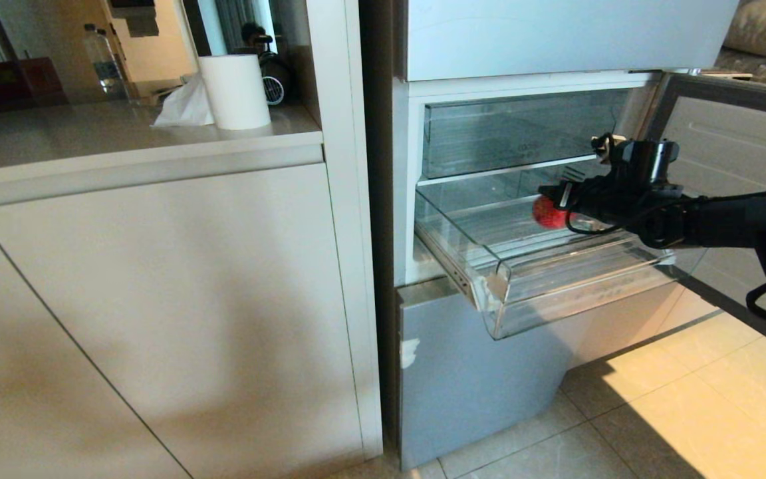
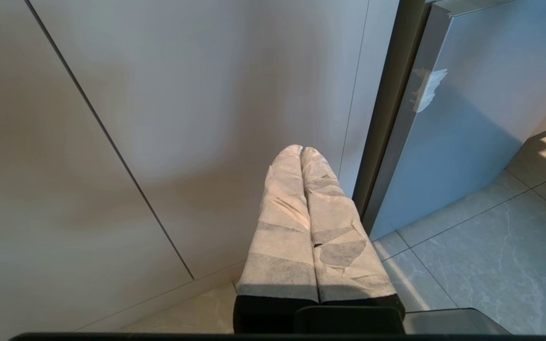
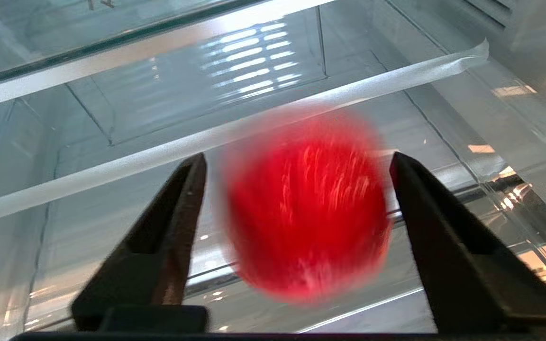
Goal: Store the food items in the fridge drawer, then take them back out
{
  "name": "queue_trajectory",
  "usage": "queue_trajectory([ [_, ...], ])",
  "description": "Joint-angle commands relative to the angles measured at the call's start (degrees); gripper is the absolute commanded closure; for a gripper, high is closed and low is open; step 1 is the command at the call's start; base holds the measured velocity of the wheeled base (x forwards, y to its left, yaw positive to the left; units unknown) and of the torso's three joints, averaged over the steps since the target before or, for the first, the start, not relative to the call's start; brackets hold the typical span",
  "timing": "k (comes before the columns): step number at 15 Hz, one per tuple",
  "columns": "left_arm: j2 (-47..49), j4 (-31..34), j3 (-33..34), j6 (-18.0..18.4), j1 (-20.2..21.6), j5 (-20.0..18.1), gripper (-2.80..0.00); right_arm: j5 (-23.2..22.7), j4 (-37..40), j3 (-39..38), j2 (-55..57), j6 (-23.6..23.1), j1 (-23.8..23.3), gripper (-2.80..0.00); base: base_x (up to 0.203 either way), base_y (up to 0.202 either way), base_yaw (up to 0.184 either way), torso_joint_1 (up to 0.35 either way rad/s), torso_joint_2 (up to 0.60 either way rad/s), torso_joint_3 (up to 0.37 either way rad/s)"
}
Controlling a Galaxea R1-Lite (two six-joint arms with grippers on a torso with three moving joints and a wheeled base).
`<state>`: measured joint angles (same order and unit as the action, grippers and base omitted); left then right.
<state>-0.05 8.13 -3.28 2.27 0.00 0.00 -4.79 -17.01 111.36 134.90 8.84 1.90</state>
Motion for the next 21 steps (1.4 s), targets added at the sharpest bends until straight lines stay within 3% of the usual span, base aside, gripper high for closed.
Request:
queue_trajectory([
  [1, 0.0, 0.0, 0.0, 0.0, 0.0, 0.0, 0.0, 0.0, -0.1, 0.1, -0.4, 0.1, 0.0, -2.8, 0.0, 0.0, 0.0, 0.0, 0.0, 0.0],
  [7, 0.0, 0.0, -0.1, 0.0, 0.0, 0.0, 0.0, 1.9, 1.7, -0.9, -8.5, 0.2, 0.9, -2.8, 0.0, 0.0, 0.0, 0.0, 0.0, 0.0],
  [8, 0.0, 0.0, 0.0, 0.0, 0.0, 0.0, 0.0, 2.9, 2.7, -1.8, -10.5, 0.2, 1.3, 0.0, 0.0, 0.0, 0.0, 0.0, 0.0, 0.0],
  [14, 0.0, 0.0, 0.0, 0.0, 0.0, 0.0, 0.0, 4.7, 3.4, -19.9, -25.6, 0.2, 2.7, 0.0, 0.0, 0.0, 0.0, 0.0, 0.0, 0.0],
  [21, 0.0, 0.0, 0.0, 0.0, 0.0, 0.0, 0.0, 6.0, 2.9, -58.6, -66.0, -0.1, 3.6, 0.0, 0.0, 0.0, 0.0, 0.0, 0.0, 0.0],
])
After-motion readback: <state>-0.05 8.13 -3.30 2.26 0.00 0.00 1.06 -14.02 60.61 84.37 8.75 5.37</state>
